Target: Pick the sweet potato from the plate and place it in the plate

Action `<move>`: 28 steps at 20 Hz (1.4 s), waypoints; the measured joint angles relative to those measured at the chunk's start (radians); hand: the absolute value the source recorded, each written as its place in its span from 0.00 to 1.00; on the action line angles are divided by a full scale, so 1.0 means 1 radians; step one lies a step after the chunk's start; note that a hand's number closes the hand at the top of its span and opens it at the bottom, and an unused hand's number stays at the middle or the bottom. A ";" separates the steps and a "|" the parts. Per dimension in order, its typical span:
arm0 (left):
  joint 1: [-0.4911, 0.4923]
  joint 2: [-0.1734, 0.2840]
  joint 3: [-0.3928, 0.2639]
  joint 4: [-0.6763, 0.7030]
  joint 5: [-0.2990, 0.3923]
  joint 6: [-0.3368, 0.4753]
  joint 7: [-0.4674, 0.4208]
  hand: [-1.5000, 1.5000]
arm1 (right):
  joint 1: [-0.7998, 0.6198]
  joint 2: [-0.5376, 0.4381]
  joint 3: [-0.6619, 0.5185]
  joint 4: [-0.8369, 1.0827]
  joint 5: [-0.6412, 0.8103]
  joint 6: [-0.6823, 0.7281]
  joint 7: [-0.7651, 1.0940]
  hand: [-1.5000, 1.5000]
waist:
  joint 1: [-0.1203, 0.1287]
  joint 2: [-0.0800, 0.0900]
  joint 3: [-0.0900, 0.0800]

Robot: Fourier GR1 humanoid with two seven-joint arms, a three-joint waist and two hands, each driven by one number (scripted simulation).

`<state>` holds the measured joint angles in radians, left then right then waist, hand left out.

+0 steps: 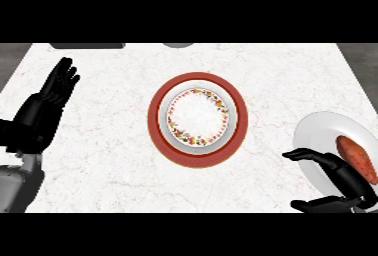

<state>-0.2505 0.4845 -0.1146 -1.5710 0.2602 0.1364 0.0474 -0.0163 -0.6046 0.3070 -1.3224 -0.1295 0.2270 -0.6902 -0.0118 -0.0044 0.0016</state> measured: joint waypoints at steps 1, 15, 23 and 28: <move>0.002 0.001 0.005 -0.009 0.001 -0.004 0.002 0.50 | 0.011 -0.013 -0.025 0.022 -0.016 0.025 -0.048 0.00 | 0.002 0.001 0.000; -0.015 -0.014 0.026 -0.021 -0.031 -0.024 0.027 0.50 | -0.022 -0.400 -0.230 -0.034 0.096 0.084 0.060 0.00 | 0.007 0.002 -0.004; -0.022 -0.016 0.038 -0.018 -0.029 -0.044 0.030 0.50 | -0.030 -0.586 -0.142 -0.133 0.287 0.182 0.281 0.00 | 0.014 0.004 -0.004; -0.024 -0.037 0.054 0.022 -0.045 -0.063 -0.007 0.50 | -0.059 -0.545 -0.089 -0.134 0.402 0.218 0.366 0.00 | 0.016 0.006 -0.003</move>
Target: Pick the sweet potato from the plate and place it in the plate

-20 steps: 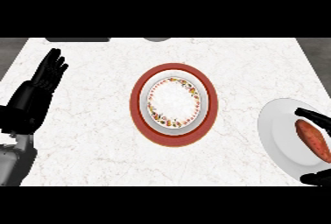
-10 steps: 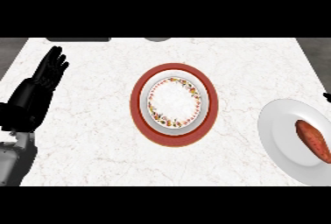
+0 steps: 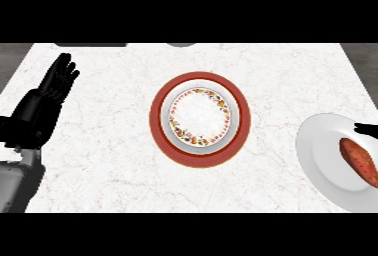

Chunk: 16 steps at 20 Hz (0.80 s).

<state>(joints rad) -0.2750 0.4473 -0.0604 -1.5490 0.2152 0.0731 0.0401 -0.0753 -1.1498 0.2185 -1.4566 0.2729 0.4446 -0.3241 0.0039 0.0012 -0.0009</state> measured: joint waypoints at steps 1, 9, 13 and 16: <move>-0.004 -0.006 -0.006 -0.019 -0.011 0.012 0.024 0.50 | -0.003 0.012 0.003 0.006 0.023 -0.002 0.009 0.00 | 0.000 0.000 0.000; 0.005 -0.031 0.016 -0.050 -0.033 -0.008 0.048 0.50 | -0.039 0.122 0.025 0.080 0.217 -0.038 0.083 0.00 | 0.001 -0.001 0.001; 0.016 -0.040 0.029 -0.072 -0.042 -0.023 0.065 0.50 | -0.088 0.175 0.035 0.177 0.310 -0.037 0.078 0.00 | 0.003 0.000 0.001; 0.027 -0.056 0.037 -0.070 -0.058 -0.033 0.061 0.50 | -0.107 0.203 0.022 0.241 0.364 -0.034 0.056 0.00 | 0.002 0.000 0.001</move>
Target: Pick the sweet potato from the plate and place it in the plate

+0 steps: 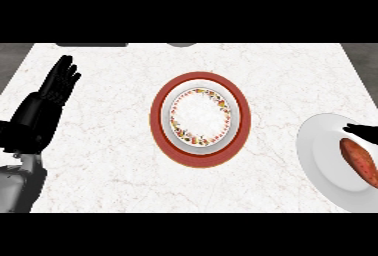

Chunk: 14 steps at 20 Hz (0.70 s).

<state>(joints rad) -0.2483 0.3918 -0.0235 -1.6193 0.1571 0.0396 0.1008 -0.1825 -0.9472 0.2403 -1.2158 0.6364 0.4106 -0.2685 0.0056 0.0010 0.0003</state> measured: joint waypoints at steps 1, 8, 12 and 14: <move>0.001 0.000 0.006 -0.008 0.002 -0.006 0.005 0.50 | -0.008 0.021 0.004 0.032 0.023 -0.014 -0.010 0.00 | 0.001 0.000 0.000; -0.017 -0.031 0.032 0.025 -0.032 -0.030 -0.005 0.50 | -0.071 0.104 0.000 0.178 0.143 -0.012 -0.080 0.00 | 0.000 0.000 0.000; -0.022 -0.046 0.042 0.004 -0.043 -0.039 0.015 0.50 | -0.089 0.137 -0.010 0.273 0.211 -0.046 -0.113 0.00 | 0.000 0.000 0.000; -0.013 -0.043 0.058 0.006 -0.039 -0.057 0.007 0.50 | -0.088 0.160 -0.013 0.311 0.245 -0.079 -0.118 0.00 | 0.000 0.000 0.000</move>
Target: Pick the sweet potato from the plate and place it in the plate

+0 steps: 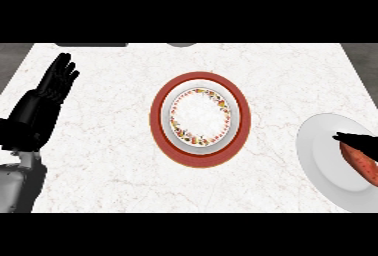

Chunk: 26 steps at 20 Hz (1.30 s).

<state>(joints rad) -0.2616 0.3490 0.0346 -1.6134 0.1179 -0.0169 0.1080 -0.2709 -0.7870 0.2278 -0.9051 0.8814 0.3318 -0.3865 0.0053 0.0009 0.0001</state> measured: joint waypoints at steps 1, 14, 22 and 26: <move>0.006 -0.001 0.004 -0.018 -0.001 -0.003 0.013 0.50 | -0.008 0.004 -0.006 0.019 0.015 -0.006 -0.006 0.00 | 0.000 0.000 0.000; -0.028 -0.013 0.032 0.012 -0.012 -0.025 0.022 0.50 | -0.092 0.104 -0.151 0.173 0.040 -0.276 0.005 1.00 | -0.002 -0.001 -0.006; -0.025 -0.025 0.035 0.013 -0.026 -0.027 0.016 0.50 | -0.128 0.111 -0.268 0.180 0.020 -0.435 0.129 1.00 | -0.005 -0.001 -0.001; -0.001 -0.032 0.037 -0.007 -0.031 -0.027 0.026 0.50 | -0.111 0.109 -0.299 0.059 -0.040 -0.394 0.104 1.00 | -0.012 -0.004 -0.001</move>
<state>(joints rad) -0.2624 0.3168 0.0716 -1.6200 0.0868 -0.0440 0.1340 -0.3819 -0.6778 -0.0710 -0.8462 0.8411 -0.0624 -0.2826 -0.0062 -0.0036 -0.0011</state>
